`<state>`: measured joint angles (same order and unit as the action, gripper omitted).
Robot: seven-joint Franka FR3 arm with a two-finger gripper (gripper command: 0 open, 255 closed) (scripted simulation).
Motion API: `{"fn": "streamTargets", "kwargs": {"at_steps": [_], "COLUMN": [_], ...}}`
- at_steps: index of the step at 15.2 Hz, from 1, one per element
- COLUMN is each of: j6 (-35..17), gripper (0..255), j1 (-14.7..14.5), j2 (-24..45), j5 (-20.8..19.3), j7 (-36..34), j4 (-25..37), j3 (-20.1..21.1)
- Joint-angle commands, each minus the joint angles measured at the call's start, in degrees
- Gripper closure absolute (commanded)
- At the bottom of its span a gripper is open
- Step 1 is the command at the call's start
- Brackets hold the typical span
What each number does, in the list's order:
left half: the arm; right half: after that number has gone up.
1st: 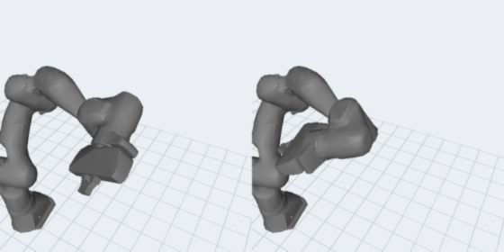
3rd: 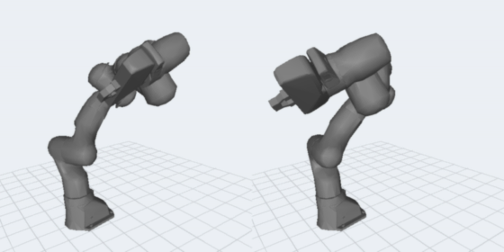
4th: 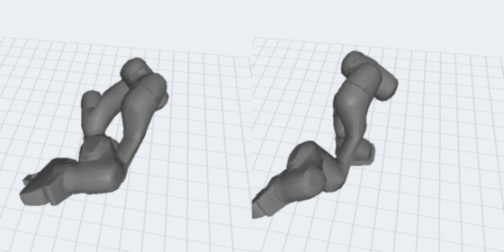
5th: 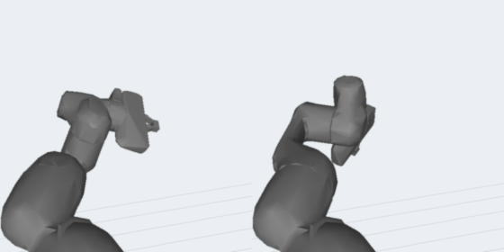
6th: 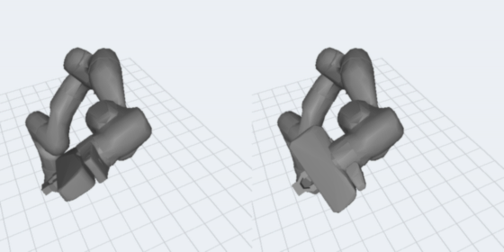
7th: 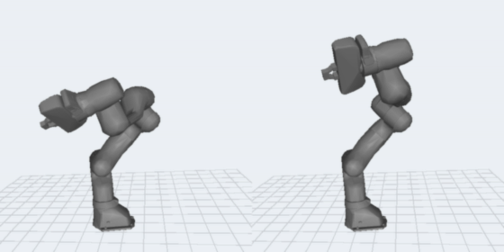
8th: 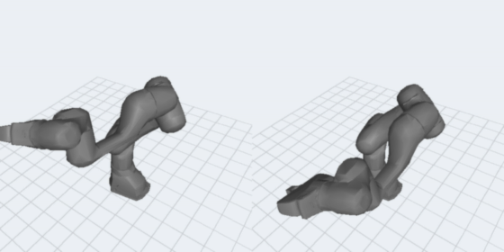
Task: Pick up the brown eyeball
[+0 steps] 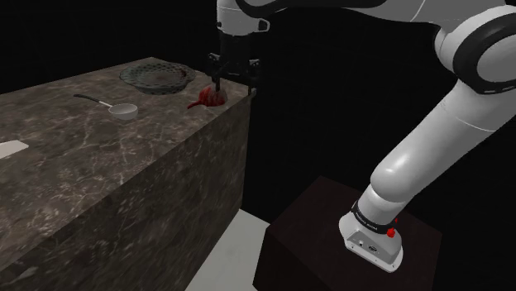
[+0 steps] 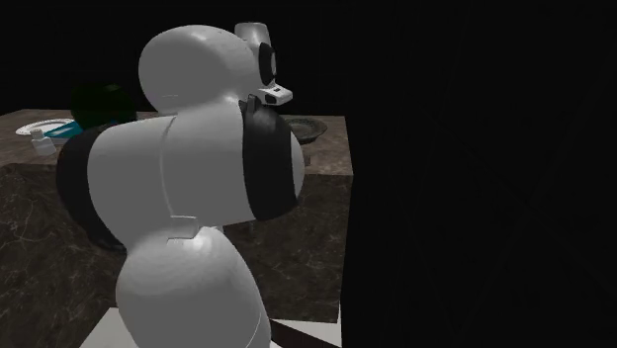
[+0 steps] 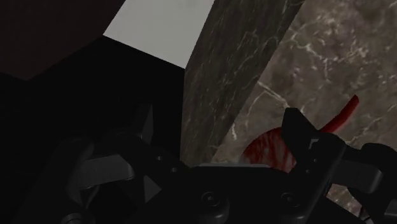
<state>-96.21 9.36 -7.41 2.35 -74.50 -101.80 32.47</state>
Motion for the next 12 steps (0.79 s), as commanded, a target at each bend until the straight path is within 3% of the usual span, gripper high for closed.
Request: {"fn": "streamTargets", "kwargs": {"at_steps": [1,5,11,12], "j6": [0.23,3.26,11.75,10.71], "gripper": [0,0,0,0], "j1": [0.07,-3.00,-12.20,-11.91], "j2": [6.06,18.98,38.65,38.25], "j5": [-2.79,-9.25,-16.83,-16.59], "j7": [-7.41,-20.85,-35.37,-35.37], "j4": [4.72,17.20,42.46,41.04], "j3": [1.79,3.08,-0.29,-0.39]}}
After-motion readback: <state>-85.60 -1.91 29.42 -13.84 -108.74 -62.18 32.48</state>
